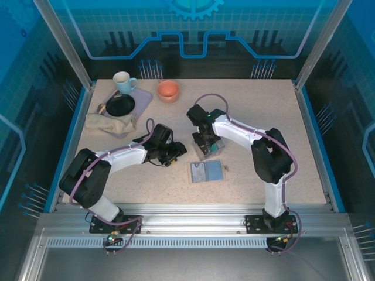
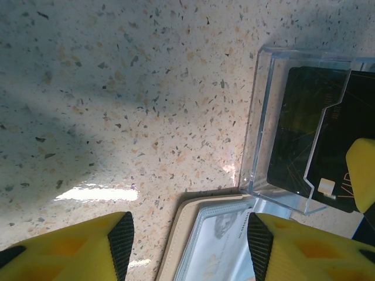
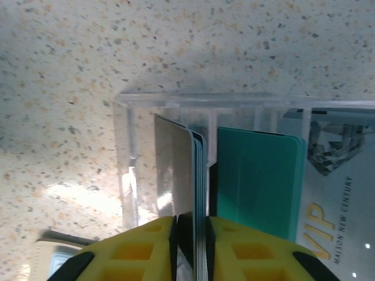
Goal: Put the credit cards into the card holder
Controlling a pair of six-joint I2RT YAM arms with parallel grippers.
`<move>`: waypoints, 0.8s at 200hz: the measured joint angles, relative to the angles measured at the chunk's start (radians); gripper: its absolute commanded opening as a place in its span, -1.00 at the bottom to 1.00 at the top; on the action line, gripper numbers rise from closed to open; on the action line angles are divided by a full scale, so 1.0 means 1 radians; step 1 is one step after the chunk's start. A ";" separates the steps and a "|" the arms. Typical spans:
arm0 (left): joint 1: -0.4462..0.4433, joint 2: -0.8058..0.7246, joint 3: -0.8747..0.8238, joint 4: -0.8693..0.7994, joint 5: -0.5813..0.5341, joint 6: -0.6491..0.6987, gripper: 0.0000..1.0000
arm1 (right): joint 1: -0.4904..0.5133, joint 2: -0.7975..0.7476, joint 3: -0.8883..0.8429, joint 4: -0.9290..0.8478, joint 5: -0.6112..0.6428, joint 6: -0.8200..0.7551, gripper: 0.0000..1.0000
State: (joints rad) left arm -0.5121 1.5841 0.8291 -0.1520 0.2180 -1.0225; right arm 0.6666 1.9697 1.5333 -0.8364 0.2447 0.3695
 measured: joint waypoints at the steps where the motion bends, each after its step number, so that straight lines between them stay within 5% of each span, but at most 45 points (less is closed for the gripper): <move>1: 0.000 0.000 0.000 0.000 0.000 0.000 0.14 | 0.000 0.000 0.000 -0.001 0.002 0.000 -0.54; 160: 0.000 0.001 0.000 0.000 0.000 0.000 0.14 | 0.043 0.060 0.019 -0.045 0.195 -0.084 -0.25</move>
State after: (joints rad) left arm -0.5121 1.5852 0.8291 -0.1520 0.2180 -1.0225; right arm 0.7097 2.0293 1.5524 -0.8810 0.4393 0.2859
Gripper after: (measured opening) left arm 0.572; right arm 0.371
